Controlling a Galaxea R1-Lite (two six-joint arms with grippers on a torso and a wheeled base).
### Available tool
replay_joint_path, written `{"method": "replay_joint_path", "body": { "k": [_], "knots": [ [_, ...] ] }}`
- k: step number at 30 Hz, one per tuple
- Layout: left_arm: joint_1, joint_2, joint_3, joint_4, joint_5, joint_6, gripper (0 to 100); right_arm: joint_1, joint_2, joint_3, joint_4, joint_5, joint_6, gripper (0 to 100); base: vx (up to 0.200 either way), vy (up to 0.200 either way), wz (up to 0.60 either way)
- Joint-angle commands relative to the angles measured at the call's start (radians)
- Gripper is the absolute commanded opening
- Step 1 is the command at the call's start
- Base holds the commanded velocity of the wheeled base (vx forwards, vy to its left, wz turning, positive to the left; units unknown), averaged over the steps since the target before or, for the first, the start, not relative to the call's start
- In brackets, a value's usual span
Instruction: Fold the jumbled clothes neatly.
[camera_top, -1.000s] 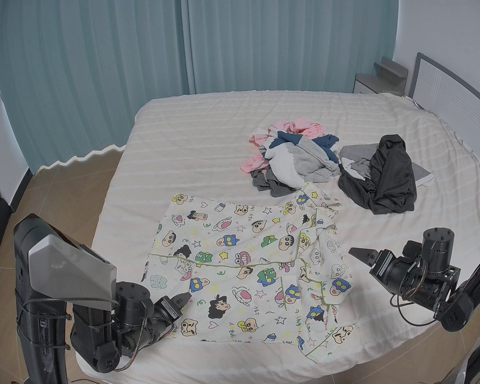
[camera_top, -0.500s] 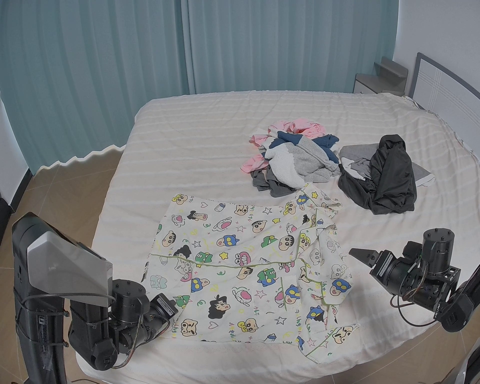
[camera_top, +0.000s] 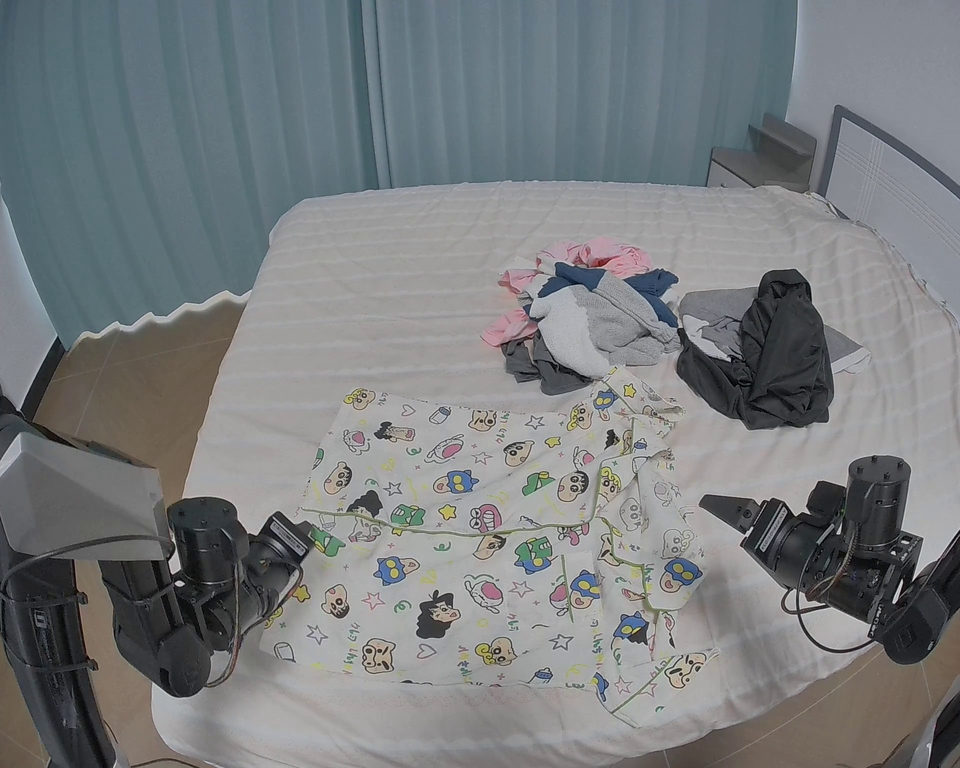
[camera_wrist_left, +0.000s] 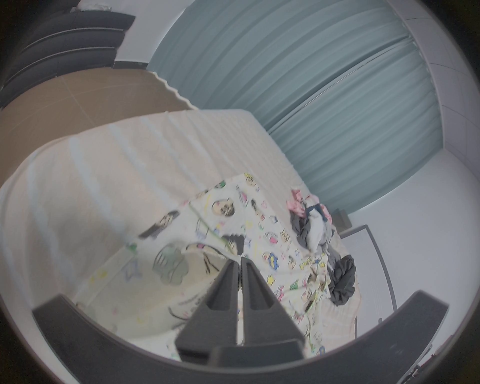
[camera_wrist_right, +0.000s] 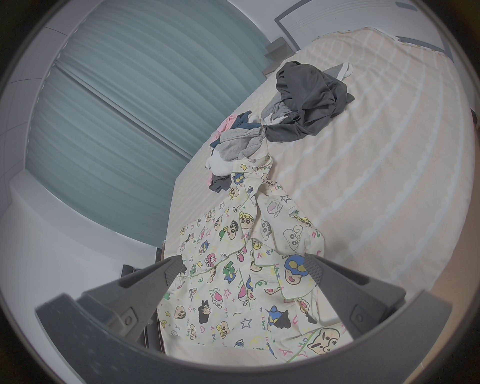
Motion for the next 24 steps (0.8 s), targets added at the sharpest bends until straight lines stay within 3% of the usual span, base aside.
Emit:
{"method": "replay_joint_path", "body": {
  "k": [1,14,24],
  "knots": [
    [0.070,0.002,-0.096,-0.018,-0.022,0.042,0,0.001,0.001,0.005,-0.002,0.000,0.000,100,0.000,0.000,0.00],
    [0.175,0.073,-0.160,-0.018,-0.052,0.091,0,-0.002,0.001,0.019,-0.002,0.000,0.000,100,0.000,0.000,0.00],
    [0.176,0.094,-0.163,-0.018,-0.054,0.094,0,-0.004,-0.001,0.020,-0.002,0.000,0.000,100,0.000,0.000,0.00]
  ]
}}
